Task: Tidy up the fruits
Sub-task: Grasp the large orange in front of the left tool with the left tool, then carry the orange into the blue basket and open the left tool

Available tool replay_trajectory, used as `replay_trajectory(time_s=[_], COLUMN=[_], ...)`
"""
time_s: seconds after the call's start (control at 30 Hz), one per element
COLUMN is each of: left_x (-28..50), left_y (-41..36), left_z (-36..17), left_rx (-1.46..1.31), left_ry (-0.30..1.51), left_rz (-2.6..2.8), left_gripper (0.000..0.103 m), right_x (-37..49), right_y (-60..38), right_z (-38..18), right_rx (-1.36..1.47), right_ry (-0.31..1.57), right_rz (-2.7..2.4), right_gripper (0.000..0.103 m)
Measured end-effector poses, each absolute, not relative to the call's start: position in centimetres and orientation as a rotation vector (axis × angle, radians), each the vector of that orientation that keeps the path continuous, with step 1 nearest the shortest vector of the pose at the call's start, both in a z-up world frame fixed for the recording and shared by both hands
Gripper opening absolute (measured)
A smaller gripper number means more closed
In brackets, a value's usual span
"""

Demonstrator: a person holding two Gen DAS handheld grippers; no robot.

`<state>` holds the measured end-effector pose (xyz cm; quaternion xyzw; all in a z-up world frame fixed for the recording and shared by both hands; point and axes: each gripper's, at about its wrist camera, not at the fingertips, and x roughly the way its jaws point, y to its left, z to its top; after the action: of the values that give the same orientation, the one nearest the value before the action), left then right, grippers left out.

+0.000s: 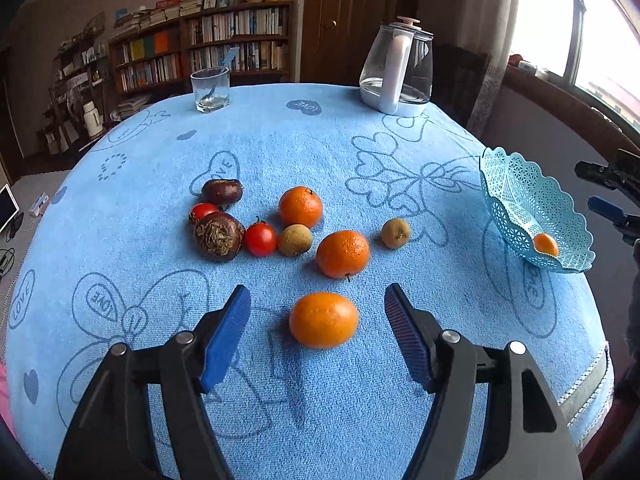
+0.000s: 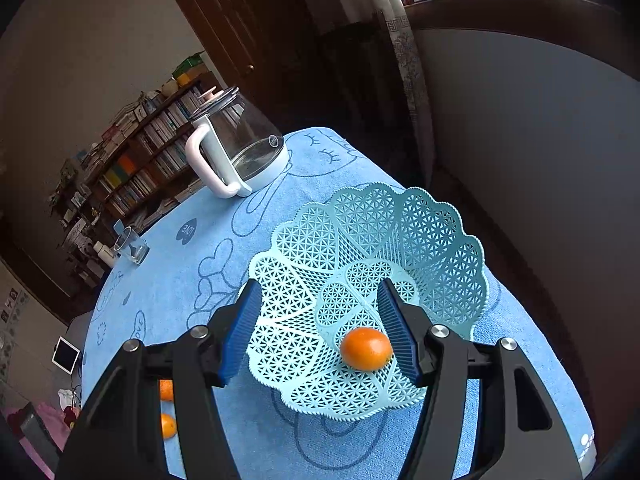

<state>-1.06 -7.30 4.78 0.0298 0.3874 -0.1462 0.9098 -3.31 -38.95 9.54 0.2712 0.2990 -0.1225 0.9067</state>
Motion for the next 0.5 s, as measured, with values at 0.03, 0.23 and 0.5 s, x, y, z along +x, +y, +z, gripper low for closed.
replay_trajectory(time_s=[0.03, 0.23, 0.5], left_x=[-0.9, -0.2, 0.1], left_y=[-7.3, -8.5, -9.1], left_z=[4.3, 2.0, 1.7], left_rx=[0.059, 0.101, 0.114], left_ry=[0.816, 0.862, 0.883], left_rz=[-0.303, -0.308, -0.305], left_gripper=[0.069, 0.069, 0.046], right_x=[-3.4, -4.0, -4.8], right_y=[-38.9, -39.2, -39.9], right_z=[9.6, 10.2, 10.6], right_rx=[0.558, 0.567, 0.586], right_ry=[0.615, 0.595, 0.576], right_rz=[-0.252, -0.246, -0.250], right_gripper=[0.062, 0.062, 0.062])
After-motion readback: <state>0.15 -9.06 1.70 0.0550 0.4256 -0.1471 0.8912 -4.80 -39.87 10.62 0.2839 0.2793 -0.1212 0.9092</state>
